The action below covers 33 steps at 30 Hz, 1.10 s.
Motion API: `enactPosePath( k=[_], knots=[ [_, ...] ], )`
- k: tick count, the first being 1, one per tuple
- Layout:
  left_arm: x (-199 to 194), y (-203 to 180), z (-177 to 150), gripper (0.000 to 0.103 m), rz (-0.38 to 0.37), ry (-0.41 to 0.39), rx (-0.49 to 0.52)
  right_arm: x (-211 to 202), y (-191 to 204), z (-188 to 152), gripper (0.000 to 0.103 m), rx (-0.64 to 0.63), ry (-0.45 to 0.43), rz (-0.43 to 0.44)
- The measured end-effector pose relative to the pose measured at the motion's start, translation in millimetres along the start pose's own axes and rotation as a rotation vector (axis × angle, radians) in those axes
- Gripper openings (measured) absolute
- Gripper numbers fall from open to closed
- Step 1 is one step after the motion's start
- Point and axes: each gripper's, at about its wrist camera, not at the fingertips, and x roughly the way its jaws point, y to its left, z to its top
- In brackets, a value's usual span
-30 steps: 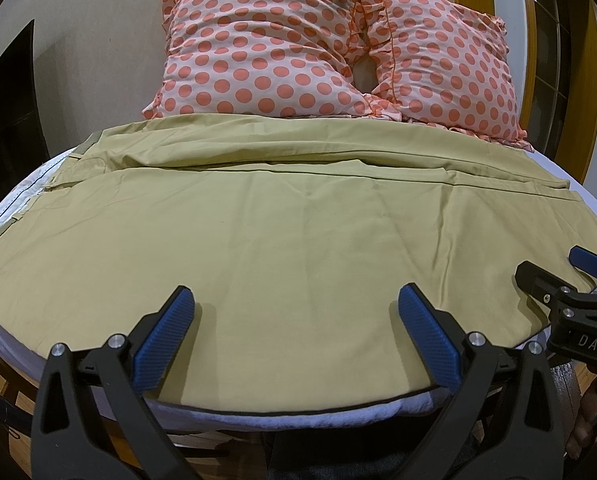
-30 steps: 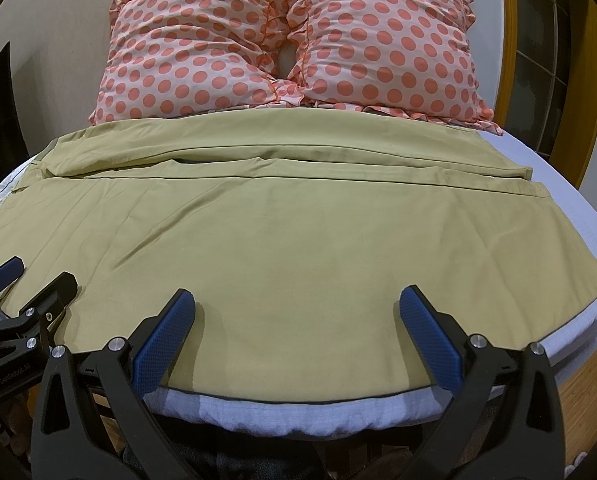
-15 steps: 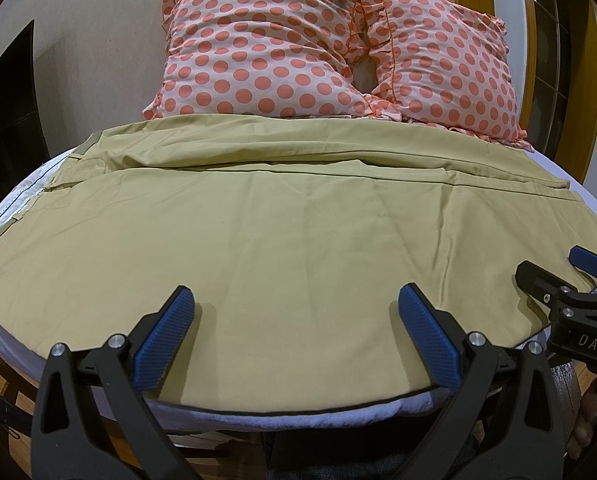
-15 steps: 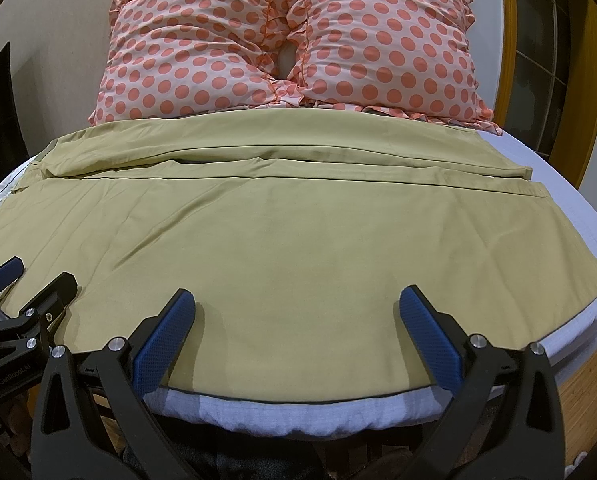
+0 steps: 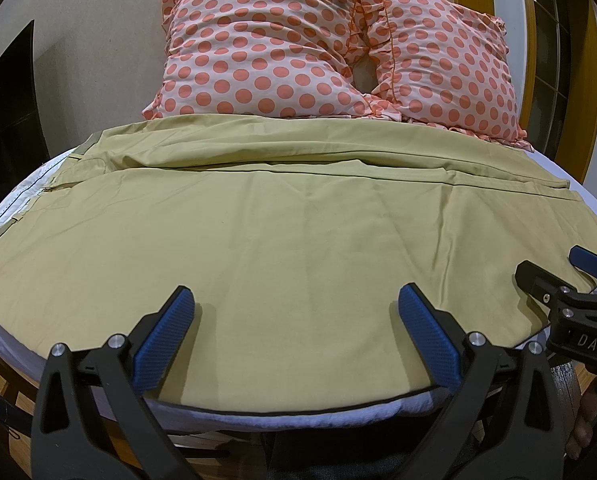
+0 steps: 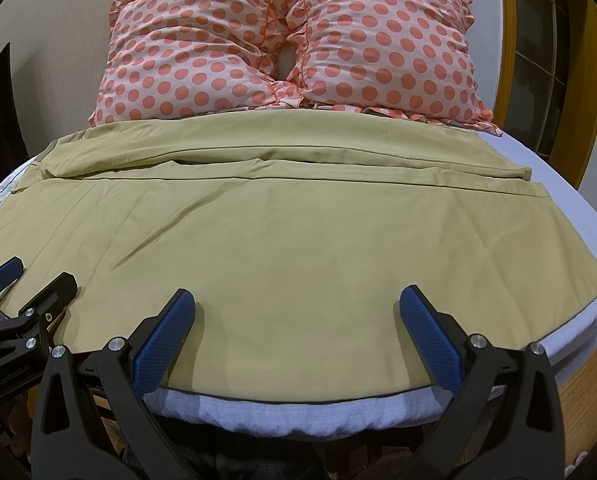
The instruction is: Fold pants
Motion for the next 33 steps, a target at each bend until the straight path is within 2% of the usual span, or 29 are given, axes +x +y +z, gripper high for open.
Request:
enactPosePath(
  k=[6,9,11,13,14,16,18,20,21,22,25,30,31,33],
  knots=[
    [0.0,0.0,0.1,0.101,0.000,0.001,0.001,-0.4,0.0,-0.4,0.102,-0.007,-0.017,0.003],
    [0.5,2.4,2.4,0.101,-0.017,0.019,0.007,1.1,-8.6,10.7,0.102,-0.014,0.032,0.032],
    [-1.7,1.5,4.9,0.101,-0.013,0.030,0.010,-6.8,-27.6,36.5,0.102,0.021,0.001,0.021],
    [-8.0,9.4,22.0,0.101,0.007,-0.020,0.015,-11.6,-43.6,63.6,0.102,0.049,-0.040,-0.020],
    [-11.7,13.0,27.7,0.101,0.013,-0.043,0.017,-8.9,-58.4,88.7,0.102,0.074,-0.055,-0.056],
    [-16.2,16.9,44.8,0.101,0.028,-0.088,0.026,7.5,-84.3,128.1,0.102,0.131,-0.048,-0.120],
    [-16.7,22.2,61.6,0.101,0.039,-0.115,0.026,47.7,-118.5,172.9,0.102,0.229,0.013,-0.204],
    [-12.8,25.5,73.2,0.101,0.038,-0.119,0.017,94.0,-150.6,203.7,0.091,0.347,0.094,-0.251],
    [-10.3,26.2,76.3,0.101,0.037,-0.117,0.014,119.5,-166.2,216.5,0.080,0.403,0.140,-0.267],
    [-6.7,28.7,81.2,0.101,0.034,-0.113,0.005,144.8,-180.6,227.0,0.073,0.460,0.179,-0.295],
    [0.5,31.7,89.2,0.101,0.027,-0.112,-0.006,202.0,-213.0,244.6,0.070,0.579,0.245,-0.391],
    [12.5,32.5,95.4,0.101,0.018,-0.110,-0.007,257.4,-237.8,249.9,0.070,0.695,0.332,-0.466],
    [16.2,32.4,96.3,0.101,0.015,-0.106,-0.006,260.7,-240.4,248.0,0.066,0.706,0.345,-0.475],
    [22.0,32.1,96.4,0.101,0.016,-0.094,-0.006,266.9,-234.9,248.9,0.048,0.623,0.339,-0.543]
  ],
)
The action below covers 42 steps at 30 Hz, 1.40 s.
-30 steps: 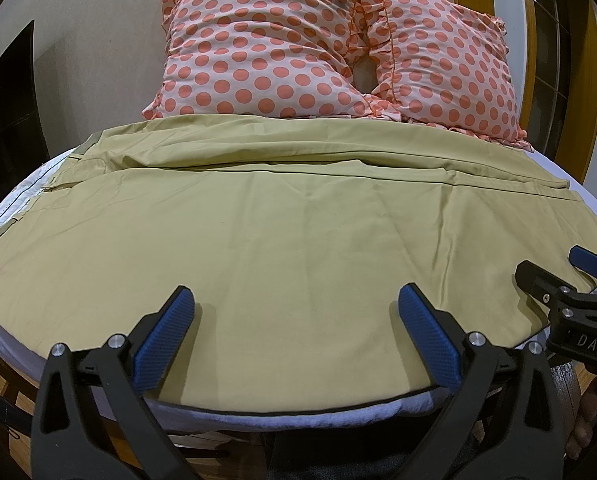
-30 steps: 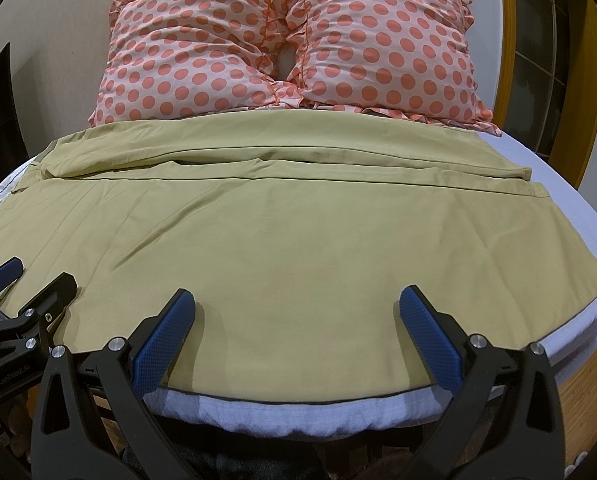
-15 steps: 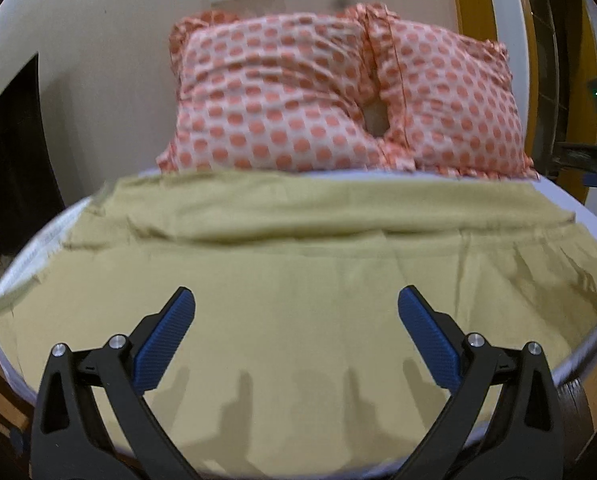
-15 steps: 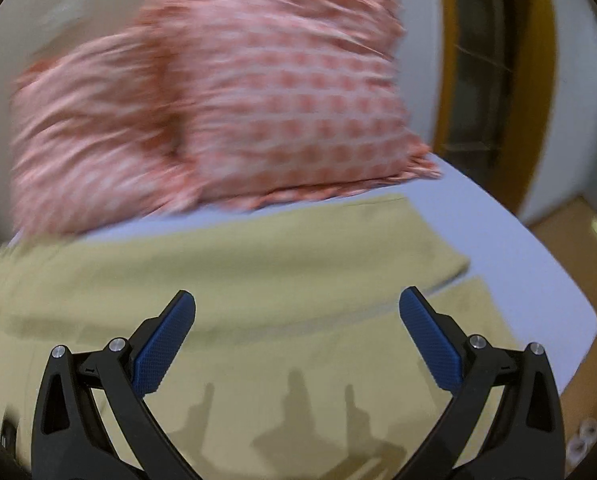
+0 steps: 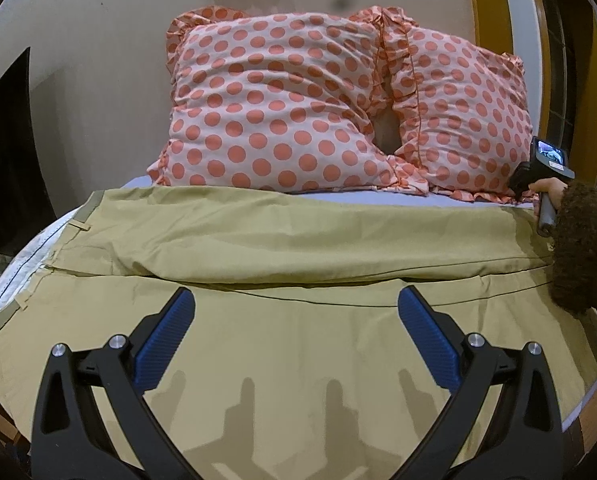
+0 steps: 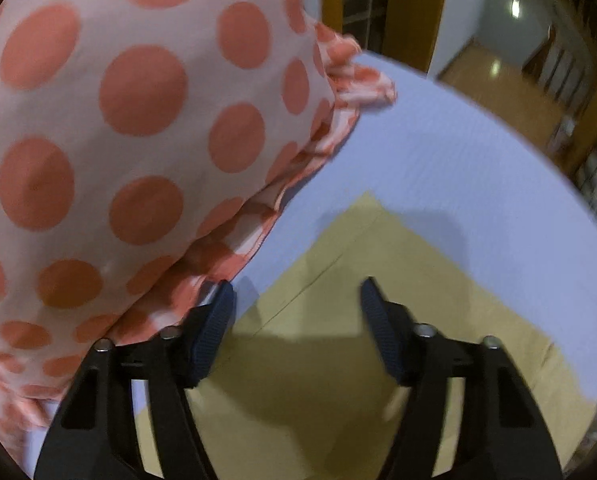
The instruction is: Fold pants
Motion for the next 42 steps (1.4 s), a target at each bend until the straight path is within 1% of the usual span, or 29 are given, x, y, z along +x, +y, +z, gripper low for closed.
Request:
enactPosePath(
  k=[1,2,3,4,5,6,7,8,10,11,12,13,15,16,17,18,20,21,22,24,27,28,29,30,33,34,36,40,42],
  knots=[
    [2.5,0.2,-0.3,0.101,0.001,0.005,-0.001,-1.1,-0.5,-3.7,0.038,-0.022,-0.030,0.006],
    [4.0,0.8,-0.7,0.101,0.002,0.009,-0.005,-2.3,-6.5,-8.4,0.033,-0.029,-0.059,0.026],
    [5.3,2.4,-1.1,0.101,0.002,0.014,-0.012,-3.1,-13.1,-12.2,0.019,-0.027,-0.080,0.038],
    [5.7,4.0,-1.4,0.101,0.000,0.016,-0.020,-2.9,-25.0,-15.4,0.012,-0.011,-0.101,0.072],
    [5.4,5.8,-1.7,0.101,-0.002,0.017,-0.030,-1.5,-32.9,-15.8,0.008,0.007,-0.105,0.109],
    [4.6,7.1,-2.0,0.101,-0.002,0.019,-0.036,-0.5,-47.1,-17.1,0.005,0.047,-0.098,0.180],
    [3.2,9.0,-2.1,0.101,-0.004,0.022,-0.044,-0.8,-58.4,-18.1,0.004,0.086,-0.084,0.238],
    [-0.1,11.7,-2.3,0.101,-0.006,0.020,-0.053,-4.1,-77.5,-21.8,0.004,0.142,-0.079,0.332],
    [-8.2,16.3,-3.5,0.101,-0.009,0.004,-0.065,-20.8,-107.7,-32.3,0.004,0.187,-0.111,0.481],
    [-12.8,19.3,-4.2,0.101,-0.008,-0.006,-0.071,-36.2,-131.1,-42.8,0.004,0.195,-0.139,0.563],
    [-15.7,21.0,-4.4,0.101,-0.007,-0.012,-0.077,-48.1,-147.8,-54.0,0.004,0.203,-0.154,0.620],
    [-19.3,24.5,-4.4,0.101,-0.008,-0.020,-0.084,-63.3,-176.5,-75.0,0.004,0.220,-0.164,0.697],
    [-26.9,33.0,-1.5,0.101,-0.018,-0.038,-0.101,-84.9,-206.4,-112.5,0.004,0.241,-0.152,0.763],
    [-30.0,37.0,0.5,0.101,-0.023,-0.048,-0.110,-88.6,-229.2,-138.6,0.004,0.257,-0.125,0.780],
    [-32.4,39.9,3.3,0.101,-0.027,-0.057,-0.118,-90.8,-237.0,-141.5,0.004,0.275,-0.093,0.789],
    [-36.4,46.2,7.6,0.101,-0.038,-0.079,-0.134,-88.9,-245.0,-154.6,0.004,0.291,-0.062,0.794],
    [-35.8,56.0,17.1,0.101,-0.046,-0.085,-0.155,-81.8,-254.5,-173.1,0.006,0.321,0.013,0.810],
    [-33.2,61.4,22.4,0.101,-0.048,-0.078,-0.166,-80.7,-255.0,-177.4,0.013,0.326,0.040,0.811],
    [-30.4,65.7,26.5,0.101,-0.049,-0.071,-0.173,-79.6,-255.4,-179.6,0.024,0.325,0.061,0.803],
    [-22.5,79.3,35.9,0.101,-0.043,-0.056,-0.196,-73.3,-255.8,-184.3,0.036,0.329,0.103,0.786],
    [-12.9,99.6,45.6,0.101,-0.014,-0.044,-0.225,-66.3,-250.4,-181.4,0.036,0.334,0.110,0.791],
    [-7.6,107.0,49.4,0.101,-0.013,-0.034,-0.237,-65.5,-248.1,-180.4,0.034,0.333,0.103,0.787],
    [-3.7,111.7,51.8,0.101,-0.014,-0.024,-0.246,-62.4,-243.8,-177.6,0.024,0.323,0.090,0.787],
    [4.9,118.8,56.2,0.101,-0.028,-0.006,-0.261,-60.1,-241.8,-176.7,0.002,0.313,0.079,0.789],
    [36.5,135.9,69.1,0.101,-0.071,0.062,-0.307,-65.5,-252.1,-175.9,0.002,0.338,0.008,0.863],
    [49.4,140.2,73.5,0.101,-0.071,0.091,-0.318,-70.3,-257.2,-175.3,0.002,0.346,-0.024,0.899],
    [81.2,149.9,82.2,0.100,-0.064,0.164,-0.351,-74.9,-261.7,-172.6,0.002,0.356,-0.038,0.929],
    [138.5,164.2,89.3,0.088,-0.044,0.291,-0.440,-84.9,-264.5,-166.4,0.002,0.355,-0.069,0.968],
    [165.7,166.8,93.0,0.083,-0.024,0.339,-0.450,-88.3,-264.6,-163.6,0.002,0.353,-0.077,0.981]
  ],
)
